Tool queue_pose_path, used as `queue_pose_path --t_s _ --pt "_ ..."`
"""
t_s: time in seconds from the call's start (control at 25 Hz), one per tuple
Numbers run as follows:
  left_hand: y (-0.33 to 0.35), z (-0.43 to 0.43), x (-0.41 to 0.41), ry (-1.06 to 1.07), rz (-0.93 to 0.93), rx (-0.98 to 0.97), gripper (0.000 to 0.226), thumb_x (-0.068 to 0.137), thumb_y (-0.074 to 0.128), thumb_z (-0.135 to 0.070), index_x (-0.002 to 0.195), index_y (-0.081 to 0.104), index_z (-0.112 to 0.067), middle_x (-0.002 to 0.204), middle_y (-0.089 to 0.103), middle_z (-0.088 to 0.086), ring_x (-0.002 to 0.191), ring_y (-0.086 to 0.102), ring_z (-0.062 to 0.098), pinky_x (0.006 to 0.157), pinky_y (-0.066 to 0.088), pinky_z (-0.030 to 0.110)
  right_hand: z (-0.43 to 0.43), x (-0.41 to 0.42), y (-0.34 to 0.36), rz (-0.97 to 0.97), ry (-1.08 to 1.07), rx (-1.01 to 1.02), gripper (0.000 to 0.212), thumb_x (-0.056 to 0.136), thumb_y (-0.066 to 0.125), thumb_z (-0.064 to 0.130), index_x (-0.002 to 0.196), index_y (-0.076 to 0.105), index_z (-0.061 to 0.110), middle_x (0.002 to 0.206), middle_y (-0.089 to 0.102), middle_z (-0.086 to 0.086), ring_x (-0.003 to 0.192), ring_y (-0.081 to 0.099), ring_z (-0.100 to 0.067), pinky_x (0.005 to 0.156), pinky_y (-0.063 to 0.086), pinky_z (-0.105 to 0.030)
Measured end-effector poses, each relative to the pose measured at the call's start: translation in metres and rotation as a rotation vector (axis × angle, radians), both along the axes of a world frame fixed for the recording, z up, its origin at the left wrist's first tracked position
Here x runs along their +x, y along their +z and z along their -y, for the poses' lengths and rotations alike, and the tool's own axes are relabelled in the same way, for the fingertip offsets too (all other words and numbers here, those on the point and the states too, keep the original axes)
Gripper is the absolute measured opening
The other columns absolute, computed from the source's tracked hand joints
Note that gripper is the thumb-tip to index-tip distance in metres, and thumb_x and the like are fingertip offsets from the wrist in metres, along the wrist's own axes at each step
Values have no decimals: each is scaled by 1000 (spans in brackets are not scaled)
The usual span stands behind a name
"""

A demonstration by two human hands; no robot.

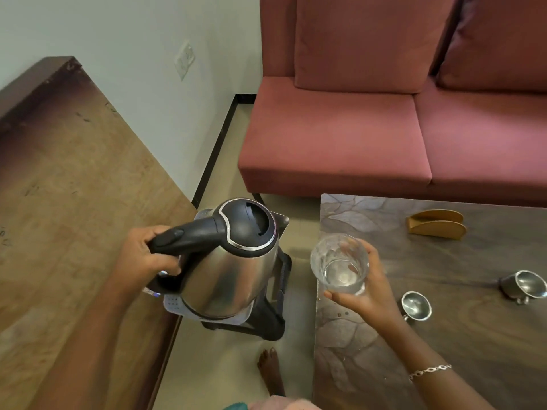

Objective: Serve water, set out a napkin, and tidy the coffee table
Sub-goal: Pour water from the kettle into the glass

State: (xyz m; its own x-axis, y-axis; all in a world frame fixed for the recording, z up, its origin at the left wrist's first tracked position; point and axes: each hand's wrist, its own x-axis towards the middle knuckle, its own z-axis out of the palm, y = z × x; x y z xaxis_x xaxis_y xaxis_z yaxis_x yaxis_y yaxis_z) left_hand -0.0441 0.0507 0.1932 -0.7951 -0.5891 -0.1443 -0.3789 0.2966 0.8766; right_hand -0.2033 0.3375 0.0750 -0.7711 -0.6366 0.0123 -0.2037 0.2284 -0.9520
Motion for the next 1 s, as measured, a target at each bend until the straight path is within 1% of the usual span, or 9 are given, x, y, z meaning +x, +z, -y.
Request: queue_pose_path --t_s 0.08,0.16,0.28,0.36,0.48,0.56,0.72,0.88,1.0 --pt "19 -11 -6 -52 -5 -29 28 22 58 -27 48 63 -20 37 51 -5 37 45 4 41 36 12 -7 0 -1 11 -8 0 87 51 77 44 125 31 34 123 45 20 116 45 4 97 38 -16" --pt "36 -24 -12 -75 -18 -64 33 20 59 -28 51 66 -25 37 54 -6 36 49 2 40 38 10 -11 1 -1 13 -12 10 85 50 77 43 121 30 40 121 47 18 113 45 9 93 36 -6" --pt "53 -38 -18 -155 17 -173 34 21 63 -32 54 67 -26 44 58 -5 41 51 6 51 42 21 -16 5 -3 21 6 19 82 52 81 31 116 31 42 117 46 19 109 42 15 87 33 1" --pt "64 -44 -25 -240 60 -223 31 25 65 -34 55 66 -26 49 61 -2 47 54 12 57 41 27 -18 7 -6 38 22 4 81 54 81 24 115 31 42 117 45 19 109 42 15 88 32 1" --pt "77 -54 -34 -357 80 -317 32 30 65 -37 61 67 -27 55 63 2 48 55 13 51 41 22 -20 10 -8 46 34 1 80 54 81 24 115 32 41 117 46 19 108 43 15 88 32 1" --pt "85 -61 -40 -416 88 -397 36 32 65 -40 64 66 -25 57 62 8 47 54 19 47 38 20 -21 12 -10 54 32 -8 80 54 81 24 114 32 41 116 46 19 107 44 15 87 32 1" --pt "100 -74 -50 -518 130 -434 32 34 61 -42 64 66 -32 53 63 -5 48 56 8 44 36 8 -23 13 -13 51 29 -10 81 54 82 23 113 32 43 118 45 19 109 43 15 86 30 3" --pt "108 -83 -58 -571 160 -511 42 34 57 -44 69 64 -23 56 63 2 48 56 14 45 38 20 -26 12 -16 48 31 -23 83 55 84 20 114 31 41 118 46 15 112 45 6 86 32 1" --pt "114 -91 -64 -625 165 -554 41 35 55 -44 70 63 -24 52 61 -3 46 54 11 43 36 16 -29 12 -18 40 26 -23 83 54 83 24 115 30 43 118 45 17 111 44 6 87 33 0"
